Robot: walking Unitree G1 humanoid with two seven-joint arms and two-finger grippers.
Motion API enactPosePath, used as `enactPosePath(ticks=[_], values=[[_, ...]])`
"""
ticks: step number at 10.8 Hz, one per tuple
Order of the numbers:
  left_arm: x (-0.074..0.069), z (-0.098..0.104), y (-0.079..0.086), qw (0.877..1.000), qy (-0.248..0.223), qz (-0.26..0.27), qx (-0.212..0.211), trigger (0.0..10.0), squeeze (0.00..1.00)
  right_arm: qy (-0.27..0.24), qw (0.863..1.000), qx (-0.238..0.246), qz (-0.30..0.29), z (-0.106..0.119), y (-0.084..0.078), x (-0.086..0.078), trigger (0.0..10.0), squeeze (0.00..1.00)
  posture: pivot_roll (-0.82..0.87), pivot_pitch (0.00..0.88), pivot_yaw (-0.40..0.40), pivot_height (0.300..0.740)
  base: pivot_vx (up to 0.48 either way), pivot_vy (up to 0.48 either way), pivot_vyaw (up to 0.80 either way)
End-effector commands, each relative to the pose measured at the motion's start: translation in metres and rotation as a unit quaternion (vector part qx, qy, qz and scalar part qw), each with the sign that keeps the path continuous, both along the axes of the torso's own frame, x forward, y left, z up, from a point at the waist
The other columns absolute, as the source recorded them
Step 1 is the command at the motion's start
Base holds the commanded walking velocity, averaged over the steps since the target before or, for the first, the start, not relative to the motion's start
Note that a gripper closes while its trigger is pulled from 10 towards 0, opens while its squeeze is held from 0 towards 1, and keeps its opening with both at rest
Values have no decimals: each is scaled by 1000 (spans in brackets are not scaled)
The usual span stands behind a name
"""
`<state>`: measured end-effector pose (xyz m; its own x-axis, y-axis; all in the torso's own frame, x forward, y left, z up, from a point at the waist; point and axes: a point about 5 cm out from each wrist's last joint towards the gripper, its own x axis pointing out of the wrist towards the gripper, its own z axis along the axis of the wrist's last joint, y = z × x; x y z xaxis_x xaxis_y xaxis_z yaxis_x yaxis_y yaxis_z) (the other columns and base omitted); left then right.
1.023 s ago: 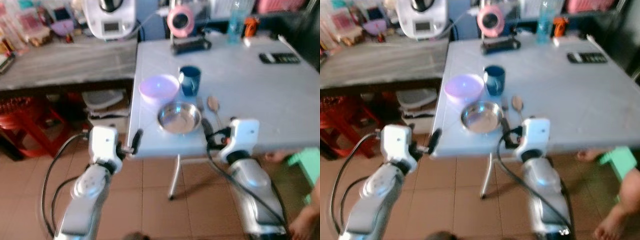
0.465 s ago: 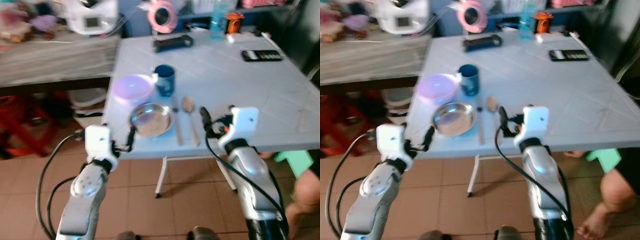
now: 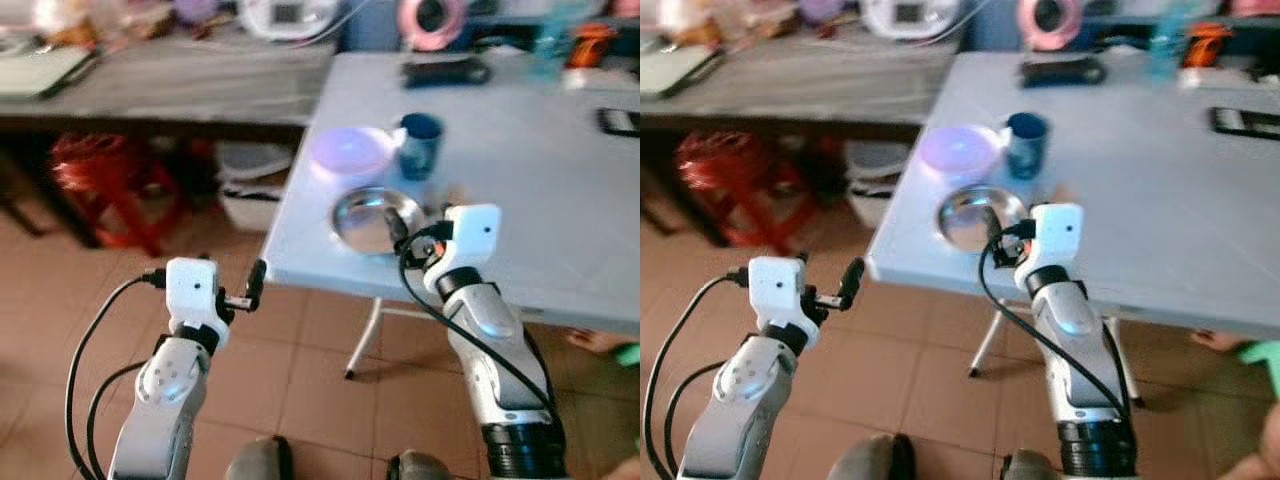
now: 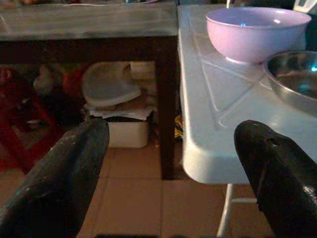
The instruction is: Setting the table
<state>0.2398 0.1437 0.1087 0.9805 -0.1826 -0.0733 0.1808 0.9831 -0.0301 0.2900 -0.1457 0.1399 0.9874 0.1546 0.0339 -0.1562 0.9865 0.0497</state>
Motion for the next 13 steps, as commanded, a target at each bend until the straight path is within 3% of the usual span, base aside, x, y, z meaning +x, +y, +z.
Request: enactPosePath(ticks=[1, 6, 10, 13], values=[[0, 4, 2, 1000, -6, 0, 6, 10000, 0, 7, 1000, 1, -8, -1, -3, 0, 10000, 0, -37, 99, 92, 740, 0, 0, 0], [-3, 5, 1, 1000, -2, -12, 3, 10000, 0, 41, 997, 19, -57, -8, -14, 7, 10000, 0, -29, 120, 97, 740, 0, 0, 0], [-4, 6, 1, 1000, 0, -14, 5, 10000, 0, 46, 997, 33, -45, -4, -9, 14, 10000, 0, -26, 129, 99, 740, 0, 0, 0], [-4, 6, -1, 1000, 2, -16, 4, 10000, 0, 62, 997, 51, 0, -5, 8, 14, 10000, 0, -25, 133, 97, 740, 0, 0, 0]])
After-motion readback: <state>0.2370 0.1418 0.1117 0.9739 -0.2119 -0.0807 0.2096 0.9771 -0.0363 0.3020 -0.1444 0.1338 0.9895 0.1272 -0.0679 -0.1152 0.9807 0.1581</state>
